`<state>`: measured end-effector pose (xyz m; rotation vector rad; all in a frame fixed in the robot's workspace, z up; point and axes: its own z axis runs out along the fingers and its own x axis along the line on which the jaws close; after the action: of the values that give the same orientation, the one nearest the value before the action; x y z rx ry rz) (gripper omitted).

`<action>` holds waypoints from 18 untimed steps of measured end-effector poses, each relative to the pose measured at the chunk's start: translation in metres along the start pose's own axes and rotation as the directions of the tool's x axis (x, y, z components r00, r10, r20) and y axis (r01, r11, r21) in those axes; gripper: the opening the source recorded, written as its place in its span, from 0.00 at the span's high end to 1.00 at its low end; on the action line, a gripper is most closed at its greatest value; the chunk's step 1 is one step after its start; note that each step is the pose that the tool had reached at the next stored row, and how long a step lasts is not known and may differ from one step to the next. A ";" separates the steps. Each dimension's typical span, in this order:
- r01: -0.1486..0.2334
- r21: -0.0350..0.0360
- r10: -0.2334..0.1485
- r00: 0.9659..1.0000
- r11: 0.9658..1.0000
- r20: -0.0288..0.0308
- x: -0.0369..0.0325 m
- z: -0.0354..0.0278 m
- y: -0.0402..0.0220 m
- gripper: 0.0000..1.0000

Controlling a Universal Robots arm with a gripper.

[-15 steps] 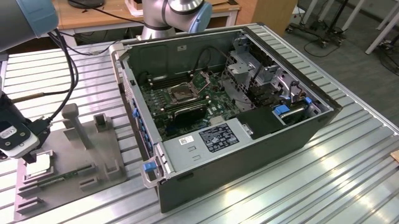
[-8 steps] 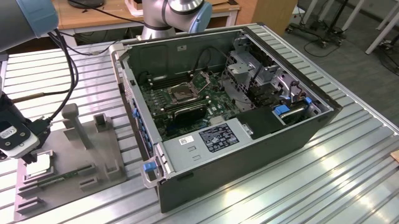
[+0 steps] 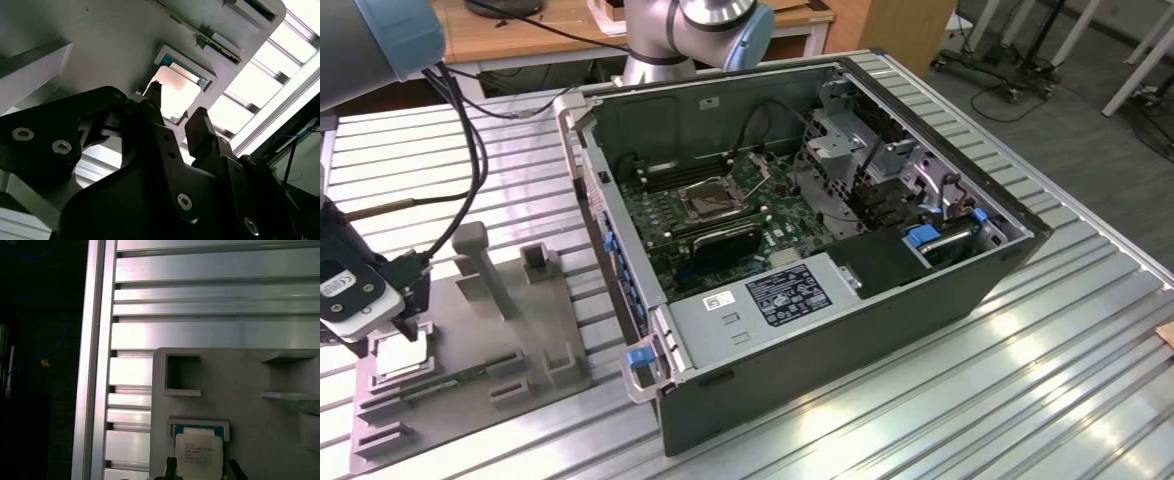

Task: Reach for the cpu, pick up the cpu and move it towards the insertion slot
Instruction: 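Reach for the cpu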

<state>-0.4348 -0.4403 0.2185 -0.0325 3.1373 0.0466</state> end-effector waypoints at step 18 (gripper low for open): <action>0.000 0.000 0.000 1.000 1.000 0.000 0.0000 0.0083 -0.0002 0.24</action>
<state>-0.4349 -0.4403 0.2103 -0.0325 3.1372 0.0466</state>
